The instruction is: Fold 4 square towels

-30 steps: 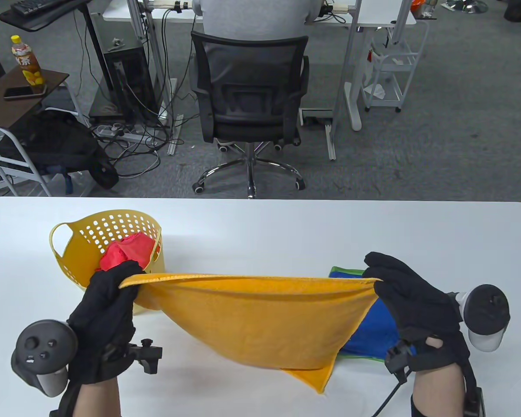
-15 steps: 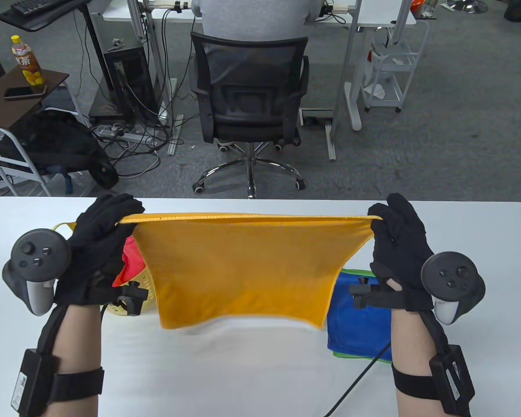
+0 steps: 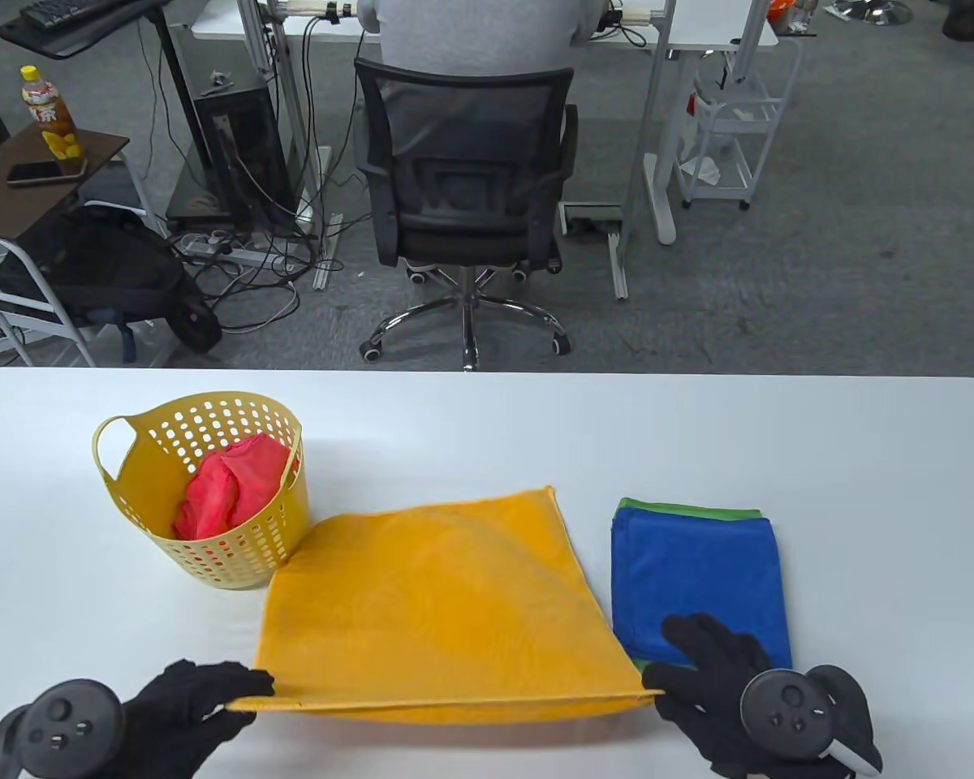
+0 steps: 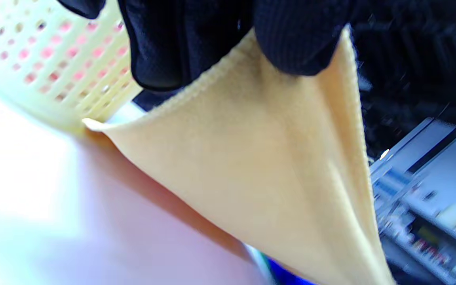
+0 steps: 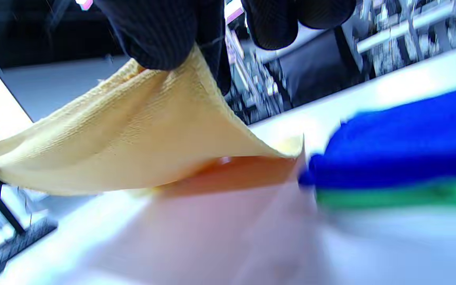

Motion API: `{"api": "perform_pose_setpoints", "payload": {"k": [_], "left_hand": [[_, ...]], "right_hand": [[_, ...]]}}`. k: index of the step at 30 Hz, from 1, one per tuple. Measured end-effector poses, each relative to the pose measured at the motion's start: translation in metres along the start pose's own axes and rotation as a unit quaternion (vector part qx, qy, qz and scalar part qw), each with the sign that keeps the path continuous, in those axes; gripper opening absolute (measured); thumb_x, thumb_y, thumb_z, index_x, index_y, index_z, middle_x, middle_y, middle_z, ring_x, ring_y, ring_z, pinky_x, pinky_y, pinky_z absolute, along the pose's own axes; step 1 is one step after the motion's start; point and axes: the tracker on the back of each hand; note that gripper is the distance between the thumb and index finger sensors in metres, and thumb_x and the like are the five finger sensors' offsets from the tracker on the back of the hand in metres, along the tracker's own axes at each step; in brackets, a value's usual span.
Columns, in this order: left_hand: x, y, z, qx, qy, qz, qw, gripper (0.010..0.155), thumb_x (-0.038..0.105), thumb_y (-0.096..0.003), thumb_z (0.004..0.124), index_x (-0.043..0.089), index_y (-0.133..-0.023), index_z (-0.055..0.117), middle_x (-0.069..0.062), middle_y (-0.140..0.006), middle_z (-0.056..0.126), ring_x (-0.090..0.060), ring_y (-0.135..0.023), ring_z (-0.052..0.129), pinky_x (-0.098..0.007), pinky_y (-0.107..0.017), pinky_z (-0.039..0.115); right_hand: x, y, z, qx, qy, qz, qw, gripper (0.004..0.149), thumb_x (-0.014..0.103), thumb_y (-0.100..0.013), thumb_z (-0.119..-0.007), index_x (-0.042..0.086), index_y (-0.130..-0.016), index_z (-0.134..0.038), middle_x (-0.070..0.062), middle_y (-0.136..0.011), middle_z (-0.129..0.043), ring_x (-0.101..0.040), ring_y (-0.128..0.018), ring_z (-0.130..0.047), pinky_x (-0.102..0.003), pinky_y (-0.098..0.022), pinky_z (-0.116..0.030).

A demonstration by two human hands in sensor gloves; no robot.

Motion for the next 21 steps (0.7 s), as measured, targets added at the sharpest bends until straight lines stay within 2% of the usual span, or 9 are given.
{"api": "perform_pose_setpoints", "payload": {"k": [3, 8, 12, 15, 16, 17, 18, 19, 21], "left_hand": [[-0.009, -0.001, 0.019, -0.019, -0.039, -0.031, 0.999, 0.042, 0.046, -0.049, 0.083, 0.033, -0.088, 0.093, 0.003, -0.087, 0.101, -0.028, -0.096, 0.09, -0.06, -0.084, 0.052], [-0.025, -0.024, 0.031, -0.047, -0.072, -0.114, 0.99, 0.042, 0.047, -0.0503, 0.081, 0.035, -0.09, 0.09, 0.004, -0.092, 0.097, -0.027, -0.1, 0.085, -0.06, -0.086, 0.049], [-0.045, -0.06, 0.039, -0.066, -0.079, -0.212, 0.972, 0.043, 0.048, -0.0524, 0.079, 0.035, -0.092, 0.087, 0.003, -0.1, 0.09, -0.029, -0.106, 0.078, -0.06, -0.087, 0.044], [-0.058, -0.082, 0.046, -0.049, -0.067, -0.253, 0.964, 0.045, 0.052, -0.0559, 0.072, 0.039, -0.099, 0.078, 0.006, -0.108, 0.08, -0.027, -0.112, 0.068, -0.059, -0.089, 0.039], [-0.06, -0.086, 0.047, -0.039, -0.065, -0.261, 0.962, 0.045, 0.053, -0.0562, 0.071, 0.041, -0.1, 0.076, 0.006, -0.111, 0.077, -0.027, -0.114, 0.066, -0.059, -0.089, 0.038], [-0.063, -0.091, 0.049, -0.037, -0.073, -0.272, 0.959, 0.046, 0.053, -0.0566, 0.069, 0.044, -0.102, 0.073, 0.006, -0.114, 0.073, -0.028, -0.116, 0.061, -0.059, -0.09, 0.036], [-0.065, -0.093, 0.05, -0.04, -0.08, -0.281, 0.955, 0.052, 0.056, -0.0564, 0.067, 0.045, -0.107, 0.065, 0.005, -0.119, 0.064, -0.03, -0.119, 0.055, -0.06, -0.09, 0.033], [-0.067, -0.095, 0.05, -0.047, -0.091, -0.29, 0.952, 0.06, 0.058, -0.0556, 0.067, 0.044, -0.113, 0.055, 0.003, -0.123, 0.056, -0.032, -0.12, 0.049, -0.061, -0.089, 0.031], [-0.072, -0.092, 0.052, -0.038, -0.095, -0.293, 0.951, 0.068, 0.061, -0.0544, 0.066, 0.04, -0.116, 0.046, 0.001, -0.124, 0.051, -0.034, -0.12, 0.046, -0.061, -0.089, 0.03]], "right_hand": [[-0.003, 0.001, -0.011, 0.036, 0.016, -0.013, 0.999, 0.042, 0.03, -0.052, -0.08, 0.011, -0.088, -0.093, -0.033, -0.115, -0.059, -0.06, -0.101, -0.048, -0.083, -0.061, -0.035], [-0.013, -0.027, -0.021, 0.068, 0.01, -0.057, 0.996, 0.042, 0.03, -0.052, -0.08, 0.009, -0.087, -0.092, -0.034, -0.115, -0.058, -0.061, -0.101, -0.047, -0.083, -0.061, -0.034], [-0.023, -0.081, -0.03, 0.075, 0.049, -0.106, 0.99, 0.042, 0.029, -0.052, -0.08, 0.008, -0.087, -0.091, -0.034, -0.115, -0.056, -0.06, -0.101, -0.046, -0.083, -0.061, -0.033], [-0.036, -0.117, -0.041, 0.022, 0.107, -0.151, 0.983, 0.043, 0.031, -0.052, -0.079, 0.009, -0.087, -0.09, -0.033, -0.114, -0.055, -0.06, -0.1, -0.046, -0.082, -0.061, -0.034], [-0.039, -0.122, -0.043, 0.011, 0.115, -0.16, 0.98, 0.044, 0.031, -0.052, -0.078, 0.01, -0.088, -0.089, -0.033, -0.115, -0.054, -0.06, -0.1, -0.046, -0.082, -0.061, -0.034], [-0.042, -0.128, -0.046, 0.001, 0.119, -0.173, 0.978, 0.049, 0.031, -0.052, -0.077, 0.011, -0.096, -0.083, -0.034, -0.116, -0.048, -0.06, -0.1, -0.042, -0.082, -0.061, -0.033], [-0.043, -0.13, -0.049, 0.012, 0.118, -0.183, 0.976, 0.063, 0.034, -0.052, -0.077, 0.012, -0.109, -0.063, -0.036, -0.118, -0.036, -0.062, -0.1, -0.032, -0.083, -0.06, -0.029], [-0.041, -0.129, -0.051, 0.034, 0.121, -0.191, 0.974, 0.072, 0.039, -0.052, -0.076, 0.008, -0.113, -0.051, -0.037, -0.117, -0.026, -0.063, -0.1, -0.025, -0.083, -0.06, -0.026], [-0.032, -0.121, -0.052, 0.019, 0.133, -0.183, 0.974, 0.066, 0.038, -0.053, -0.076, 0.006, -0.109, -0.06, -0.038, -0.117, -0.027, -0.063, -0.1, -0.024, -0.083, -0.06, -0.025]]}}
Point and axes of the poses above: the tracker on the back of each hand, its own x axis roughly to the thumb side, its own y axis roughly from the fingertips to the wrist, z = x × y
